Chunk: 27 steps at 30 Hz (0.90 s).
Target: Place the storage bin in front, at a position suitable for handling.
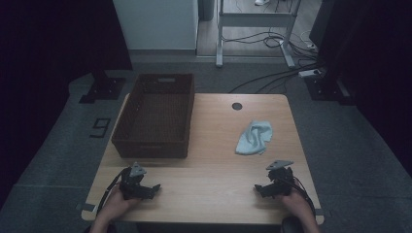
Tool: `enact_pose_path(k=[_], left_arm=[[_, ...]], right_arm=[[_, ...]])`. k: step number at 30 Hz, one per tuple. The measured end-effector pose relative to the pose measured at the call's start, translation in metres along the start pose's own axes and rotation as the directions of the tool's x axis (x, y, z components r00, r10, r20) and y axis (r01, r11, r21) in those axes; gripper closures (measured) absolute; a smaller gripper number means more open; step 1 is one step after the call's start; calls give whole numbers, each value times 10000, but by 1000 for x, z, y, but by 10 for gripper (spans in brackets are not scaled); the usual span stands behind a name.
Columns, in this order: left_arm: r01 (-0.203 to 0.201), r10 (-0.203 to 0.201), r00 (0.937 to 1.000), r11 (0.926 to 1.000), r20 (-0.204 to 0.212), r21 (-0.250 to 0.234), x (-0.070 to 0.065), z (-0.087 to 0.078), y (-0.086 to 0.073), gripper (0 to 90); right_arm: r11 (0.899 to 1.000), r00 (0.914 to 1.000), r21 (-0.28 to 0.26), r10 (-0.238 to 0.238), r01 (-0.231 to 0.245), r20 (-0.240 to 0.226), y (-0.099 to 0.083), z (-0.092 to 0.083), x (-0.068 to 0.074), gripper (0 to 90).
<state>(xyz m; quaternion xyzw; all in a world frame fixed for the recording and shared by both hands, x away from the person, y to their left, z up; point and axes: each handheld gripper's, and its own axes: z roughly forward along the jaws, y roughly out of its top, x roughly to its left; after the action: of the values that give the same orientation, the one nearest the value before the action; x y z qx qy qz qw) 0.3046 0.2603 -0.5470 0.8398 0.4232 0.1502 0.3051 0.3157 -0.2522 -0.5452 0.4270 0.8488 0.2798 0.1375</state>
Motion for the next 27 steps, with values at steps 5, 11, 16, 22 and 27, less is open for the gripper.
enact_pose_path(k=[5, 11, 16, 22, 27], left_arm=[[-18, 18, 10000, 10000, 15, -7, 0, 0, 0, 0], [-37, 37, 10000, 10000, 29, -19, 0, 0, 0, 0], [-46, 46, 10000, 10000, 36, -34, 1, 0, 0, 0], [-61, 61, 10000, 10000, 33, -46, 1, 0, 0, 0], [-64, 64, 10000, 10000, 34, -46, 1, 1, 0, 0]], right_arm=[[9994, 9999, -321, 100, -98, 52, 3, -4, -1, 0], [9945, 9998, -1033, 189, -184, 34, 7, -13, -4, 14], [9888, 9996, -1475, 260, -242, 109, 11, -18, -7, 14], [9856, 9991, -1656, 383, -351, 163, 14, -19, -13, 1], [9801, 9983, -1915, 568, -527, 160, 21, -21, -17, 1]])
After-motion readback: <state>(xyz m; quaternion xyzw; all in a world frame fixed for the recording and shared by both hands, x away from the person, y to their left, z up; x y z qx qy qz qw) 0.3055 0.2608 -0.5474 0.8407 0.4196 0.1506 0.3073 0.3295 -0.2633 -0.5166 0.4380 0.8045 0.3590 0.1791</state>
